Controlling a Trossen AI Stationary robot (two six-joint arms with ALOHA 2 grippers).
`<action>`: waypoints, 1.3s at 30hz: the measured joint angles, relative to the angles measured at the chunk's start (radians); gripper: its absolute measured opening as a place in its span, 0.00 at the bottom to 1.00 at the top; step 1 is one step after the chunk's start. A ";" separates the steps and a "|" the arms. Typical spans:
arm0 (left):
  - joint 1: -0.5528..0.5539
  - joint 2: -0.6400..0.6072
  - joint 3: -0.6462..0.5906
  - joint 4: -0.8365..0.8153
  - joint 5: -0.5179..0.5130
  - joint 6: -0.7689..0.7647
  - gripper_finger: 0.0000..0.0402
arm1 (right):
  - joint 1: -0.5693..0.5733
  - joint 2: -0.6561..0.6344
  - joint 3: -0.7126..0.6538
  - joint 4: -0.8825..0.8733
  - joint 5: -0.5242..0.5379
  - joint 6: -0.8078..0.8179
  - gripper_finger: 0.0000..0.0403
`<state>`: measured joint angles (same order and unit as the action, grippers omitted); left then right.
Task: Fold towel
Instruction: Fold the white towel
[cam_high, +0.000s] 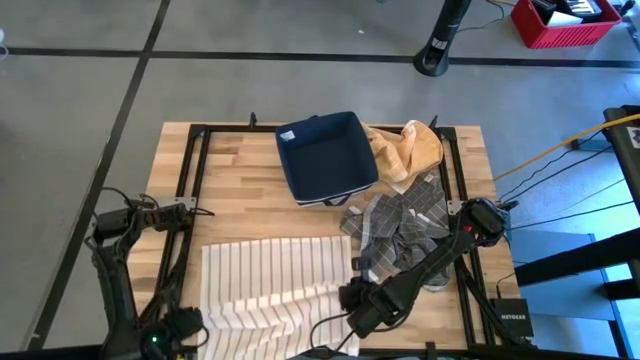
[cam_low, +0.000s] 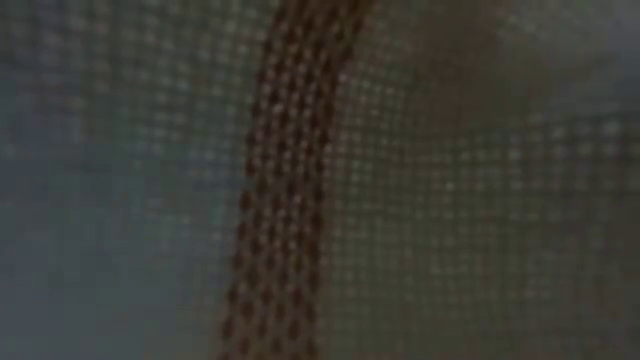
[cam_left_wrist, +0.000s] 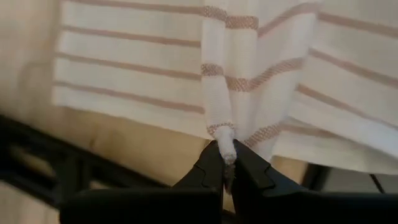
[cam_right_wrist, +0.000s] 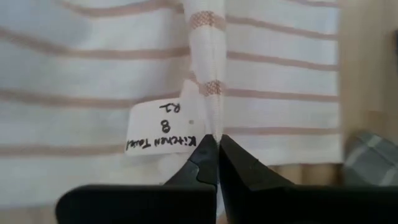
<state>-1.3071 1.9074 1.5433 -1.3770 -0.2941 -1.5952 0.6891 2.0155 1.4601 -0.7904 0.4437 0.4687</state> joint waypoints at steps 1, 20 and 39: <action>-0.002 0.002 0.000 0.019 0.000 0.010 0.00 | 0.005 0.000 0.000 0.004 -0.028 -0.012 0.01; 0.046 0.006 0.000 0.047 0.000 0.088 0.00 | -0.040 0.003 0.041 -0.120 -0.297 0.050 0.28; 0.046 0.006 0.000 0.050 -0.003 0.058 0.00 | -0.055 0.002 0.066 -0.127 -0.276 -0.032 0.39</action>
<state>-1.2613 1.9133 1.5434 -1.3272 -0.2973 -1.5368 0.6338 2.0171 1.5261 -0.9176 0.1675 0.4372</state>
